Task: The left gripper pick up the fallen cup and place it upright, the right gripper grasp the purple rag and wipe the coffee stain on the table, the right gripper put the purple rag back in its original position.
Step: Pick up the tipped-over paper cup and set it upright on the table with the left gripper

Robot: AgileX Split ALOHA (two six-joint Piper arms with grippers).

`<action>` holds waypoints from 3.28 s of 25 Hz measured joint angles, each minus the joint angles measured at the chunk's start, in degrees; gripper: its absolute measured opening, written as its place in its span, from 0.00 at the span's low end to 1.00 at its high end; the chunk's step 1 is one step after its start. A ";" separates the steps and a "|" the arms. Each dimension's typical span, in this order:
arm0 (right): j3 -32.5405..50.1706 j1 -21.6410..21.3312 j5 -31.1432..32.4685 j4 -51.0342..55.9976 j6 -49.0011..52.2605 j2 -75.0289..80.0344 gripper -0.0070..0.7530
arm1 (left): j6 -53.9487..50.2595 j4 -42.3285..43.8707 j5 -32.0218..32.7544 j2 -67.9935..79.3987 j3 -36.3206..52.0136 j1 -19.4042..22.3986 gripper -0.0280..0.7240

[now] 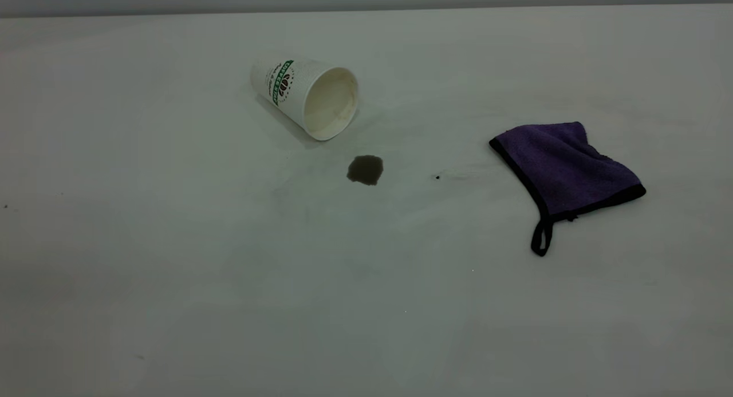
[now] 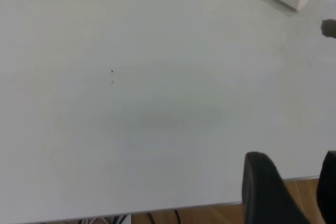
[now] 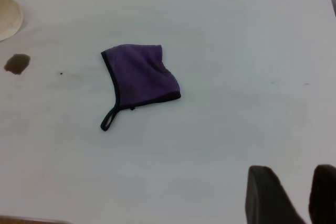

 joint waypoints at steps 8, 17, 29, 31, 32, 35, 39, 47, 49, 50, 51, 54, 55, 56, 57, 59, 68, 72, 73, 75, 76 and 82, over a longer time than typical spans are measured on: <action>0.00 0.00 0.00 0.00 0.00 0.00 0.32 | 0.00 0.00 0.00 0.00 0.00 0.00 0.46; 0.00 0.00 0.00 0.00 0.00 0.00 0.32 | 0.00 -0.04 0.00 0.00 0.00 0.00 0.46; 0.00 0.00 0.00 0.00 0.00 0.00 0.32 | -1.26 5.38 -10.49 32.51 -13.62 0.00 0.48; 0.00 0.00 0.00 0.00 0.00 0.00 0.32 | -0.17 6.02 -14.55 40.02 -15.96 0.00 0.54; 0.00 0.00 0.00 0.00 0.00 0.00 0.32 | 0.58 6.08 -16.71 43.89 -17.08 0.00 0.59; 0.00 0.00 0.00 0.00 0.00 0.00 0.32 | 3.17 5.47 -21.09 54.49 -20.23 -0.16 0.80; 0.00 0.00 0.00 0.00 0.00 0.00 0.32 | 3.38 6.19 -23.68 68.41 -24.83 -4.94 0.97; 0.00 0.00 0.00 0.00 0.00 0.00 0.32 | -14.77 24.98 -26.62 94.06 -36.43 -22.28 0.97; 0.00 0.00 0.00 0.00 0.00 0.00 0.32 | -19.12 29.27 -26.86 99.68 -38.98 -25.92 0.97; 0.00 0.00 0.00 0.00 0.00 0.00 0.32 | -21.19 31.25 -27.05 102.65 -40.35 -27.69 0.97; 0.00 0.00 0.00 0.00 0.00 0.00 0.32 | -23.07 33.00 -27.09 105.55 -41.74 -29.31 0.97; 0.00 0.00 0.00 0.00 0.00 0.00 0.32 | -28.41 37.62 -27.24 113.35 -45.76 -33.35 0.96; 0.00 0.00 0.00 0.00 0.00 0.00 0.32 | -30.18 39.53 -27.06 115.87 -47.19 -34.60 0.95; 0.00 0.00 0.00 0.00 0.00 0.00 0.32 | -32.36 41.32 -26.83 117.88 -48.30 -35.59 0.95; 0.00 0.00 0.00 0.00 0.00 0.00 0.32 | -34.43 43.73 -26.63 120.17 -49.52 -36.68 0.94; 0.00 0.00 0.00 0.00 0.00 0.00 0.32 | -38.17 49.16 -26.33 124.14 -51.81 -38.55 0.92; 0.00 0.00 0.00 0.00 0.00 0.00 0.32 | -45.68 59.27 -24.86 139.19 -64.12 -40.50 0.89; 0.00 0.00 0.00 0.00 0.00 0.00 0.32 | -46.45 63.16 -23.82 144.37 -67.48 -40.50 0.88; 0.00 0.00 0.00 0.00 0.00 0.00 0.32 | -46.92 64.75 -23.37 145.50 -68.00 -40.50 0.88; 0.00 0.00 0.00 0.00 0.00 0.00 0.32 | -48.28 68.29 -22.27 147.27 -68.85 -40.39 0.86; 0.00 0.00 0.00 0.00 0.00 0.00 0.32 | -48.88 70.36 -21.95 147.95 -68.91 -40.24 0.85; 0.00 0.00 0.00 0.00 0.00 0.00 0.32 | -50.12 77.37 -19.79 149.08 -69.19 -38.73 0.48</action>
